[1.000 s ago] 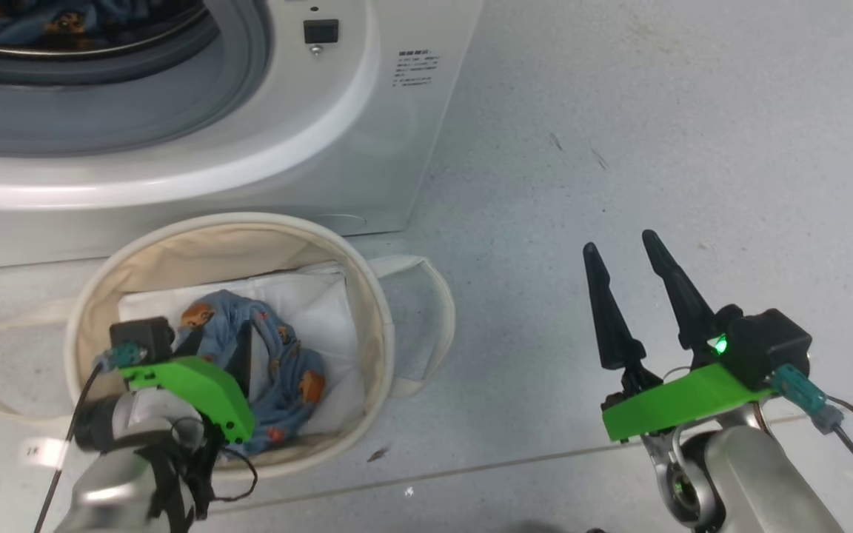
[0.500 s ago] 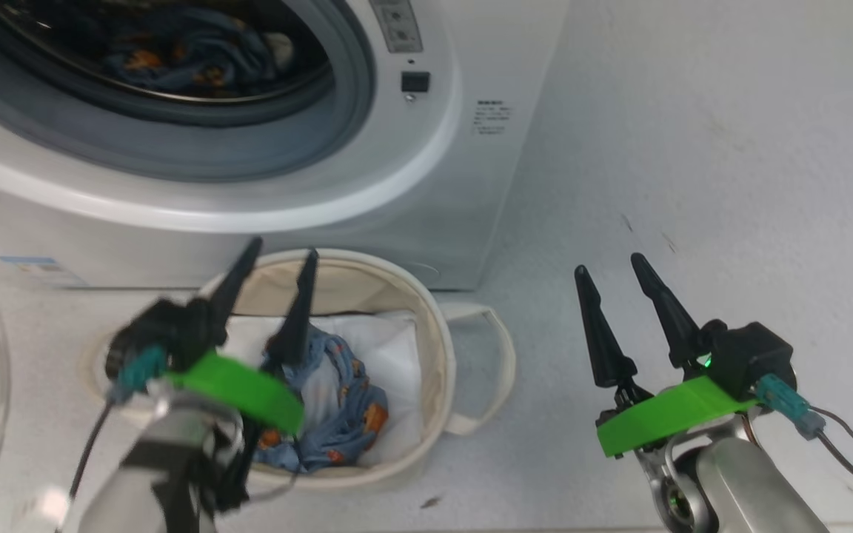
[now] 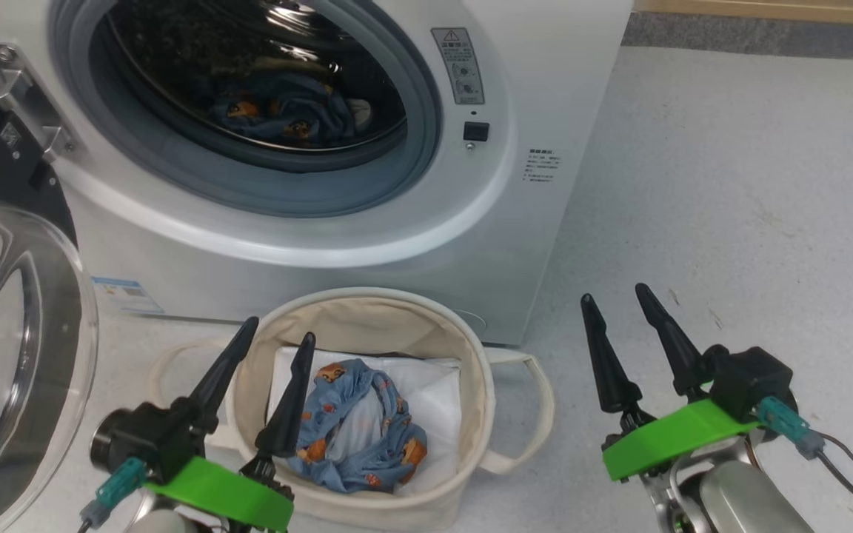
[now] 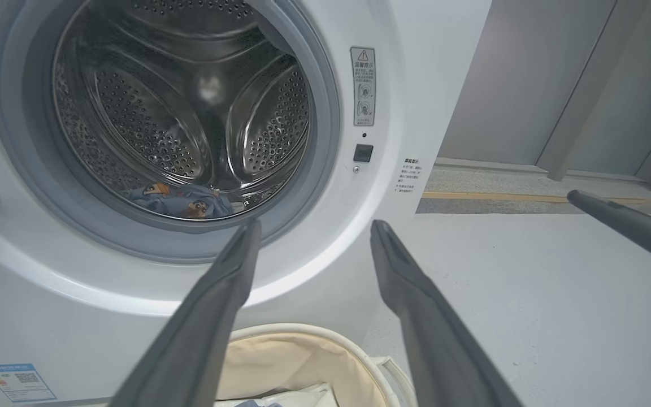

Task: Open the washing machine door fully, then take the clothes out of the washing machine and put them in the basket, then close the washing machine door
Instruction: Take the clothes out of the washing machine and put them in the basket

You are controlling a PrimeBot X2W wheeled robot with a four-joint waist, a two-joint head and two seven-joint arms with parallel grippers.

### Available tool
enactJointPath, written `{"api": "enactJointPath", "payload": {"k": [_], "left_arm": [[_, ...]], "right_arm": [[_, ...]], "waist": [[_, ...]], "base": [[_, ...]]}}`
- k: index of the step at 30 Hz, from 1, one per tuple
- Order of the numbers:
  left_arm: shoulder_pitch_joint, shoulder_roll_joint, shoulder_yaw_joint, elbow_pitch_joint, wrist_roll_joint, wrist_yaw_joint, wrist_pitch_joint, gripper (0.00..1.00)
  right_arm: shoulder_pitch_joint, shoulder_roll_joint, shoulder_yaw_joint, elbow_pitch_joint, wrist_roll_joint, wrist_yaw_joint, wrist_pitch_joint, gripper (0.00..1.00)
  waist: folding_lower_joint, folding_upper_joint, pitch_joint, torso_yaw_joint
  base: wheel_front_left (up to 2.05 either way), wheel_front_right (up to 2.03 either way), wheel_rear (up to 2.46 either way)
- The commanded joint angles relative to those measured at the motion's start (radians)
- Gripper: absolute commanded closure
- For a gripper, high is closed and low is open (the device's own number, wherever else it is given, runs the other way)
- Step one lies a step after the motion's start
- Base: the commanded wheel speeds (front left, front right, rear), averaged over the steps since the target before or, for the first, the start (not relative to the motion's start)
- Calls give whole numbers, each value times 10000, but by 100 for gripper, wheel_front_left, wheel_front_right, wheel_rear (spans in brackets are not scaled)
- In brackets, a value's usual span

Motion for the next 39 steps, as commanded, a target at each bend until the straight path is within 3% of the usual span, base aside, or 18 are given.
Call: {"api": "enactJointPath", "payload": {"k": [1,18,25,33,39], "left_arm": [[-307,129,500,-366,92,32,-119,0],[-369,-98,743,92,360,-42,-120,0],[-1329,-287,826,1038,333,-153,-120,0],[-4124,-796,987,3825,472,-347,-120,0],[-6265,-775,1211,6266,834,-429,-120,0]], "right_arm": [[-50,-97,207,-319,69,73,-76,0],[-70,-118,313,-535,35,73,22,0],[-116,-135,322,-624,11,73,74,0],[-314,-308,357,-1220,-280,73,79,0],[-406,-528,262,-2196,-733,73,-40,0]], "waist": [[0,0,-42,42],[0,0,-61,10],[0,0,113,-39],[0,0,887,-150],[0,0,1710,-652]], "base": [[0,0,0],[0,0,0],[0,0,0],[0,0,0],[0,0,0]]}}
